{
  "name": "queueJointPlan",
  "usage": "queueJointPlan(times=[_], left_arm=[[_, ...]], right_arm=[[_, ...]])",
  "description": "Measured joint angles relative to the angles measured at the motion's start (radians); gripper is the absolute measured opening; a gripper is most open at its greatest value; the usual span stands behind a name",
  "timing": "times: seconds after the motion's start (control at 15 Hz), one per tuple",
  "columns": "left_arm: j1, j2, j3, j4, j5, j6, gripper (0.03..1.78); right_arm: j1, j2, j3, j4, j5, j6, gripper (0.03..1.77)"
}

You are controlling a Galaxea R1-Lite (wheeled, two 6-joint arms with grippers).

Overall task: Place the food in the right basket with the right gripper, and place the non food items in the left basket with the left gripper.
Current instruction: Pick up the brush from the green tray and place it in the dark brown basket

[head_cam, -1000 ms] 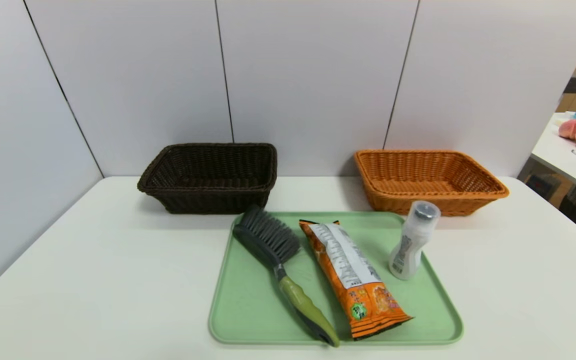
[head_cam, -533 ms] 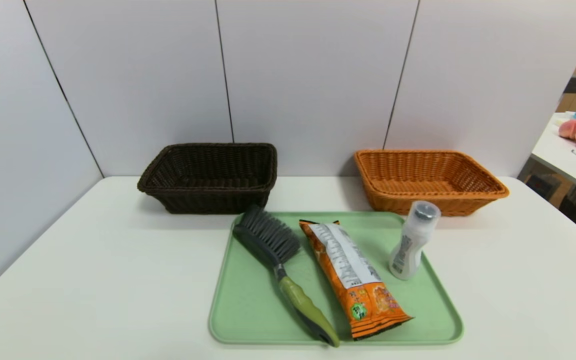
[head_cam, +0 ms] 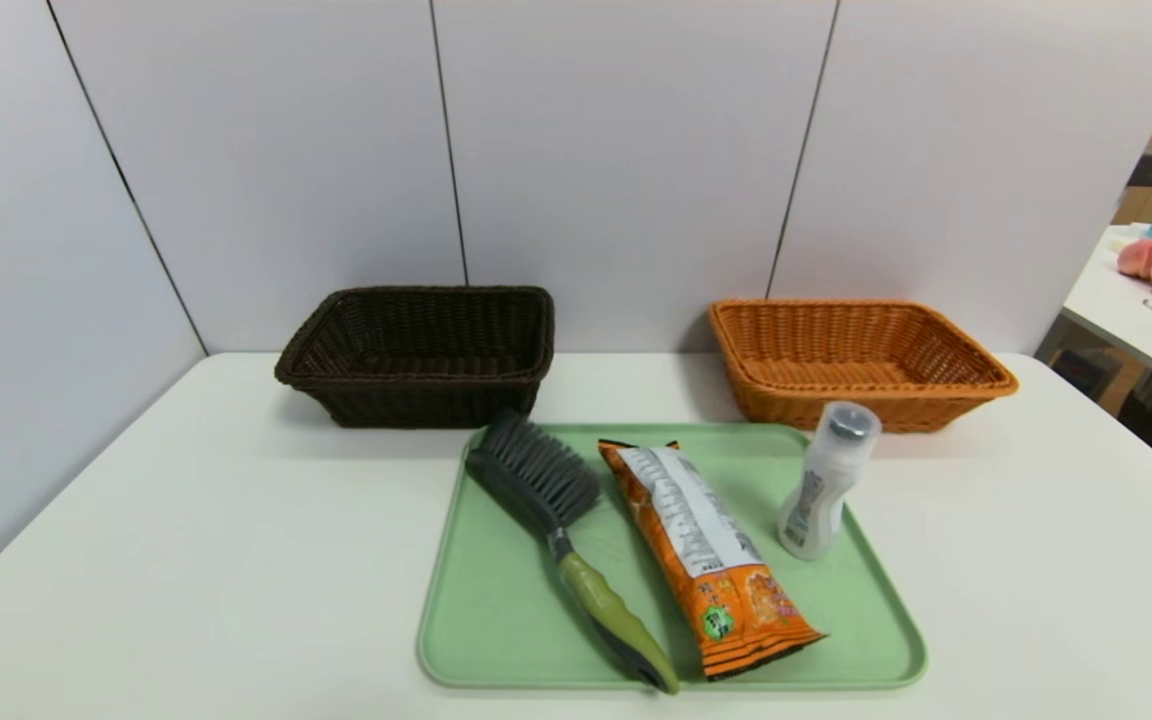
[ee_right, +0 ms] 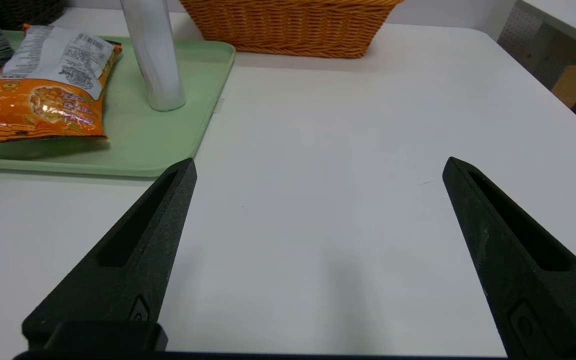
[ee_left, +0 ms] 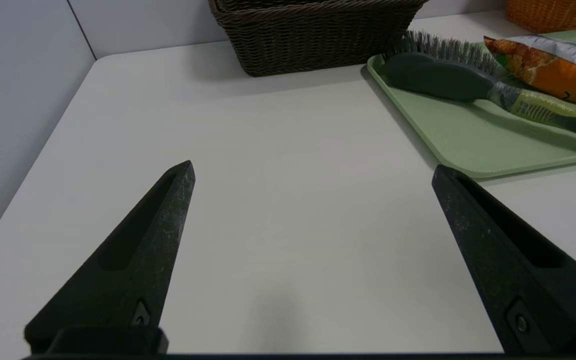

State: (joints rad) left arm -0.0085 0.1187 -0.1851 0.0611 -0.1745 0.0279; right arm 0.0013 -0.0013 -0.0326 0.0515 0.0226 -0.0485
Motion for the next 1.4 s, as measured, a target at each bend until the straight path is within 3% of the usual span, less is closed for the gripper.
queueJointPlan(times=[0.13,0.4,1.2,1.4], left_arm=[[-0.001,0.050,-0.032,-0.002,0.001,-0.022,1.69],[-0.001,0.155,-0.096,-0.004,0.008,-0.026,1.69],[-0.001,0.792,-0.437,-0.005,-0.001,0.054,1.69],[-0.001,0.935,-0.506,-0.001,-0.033,0.058,1.69]], right_arm=[[0.000,0.002,-0.074,0.033,0.027,0.016,1.70],[0.000,0.034,-0.232,0.219,0.089,0.032,1.70],[0.004,0.652,-0.553,0.238,0.066,0.056,1.70],[0.004,0.802,-0.621,0.240,0.071,0.037,1.70]])
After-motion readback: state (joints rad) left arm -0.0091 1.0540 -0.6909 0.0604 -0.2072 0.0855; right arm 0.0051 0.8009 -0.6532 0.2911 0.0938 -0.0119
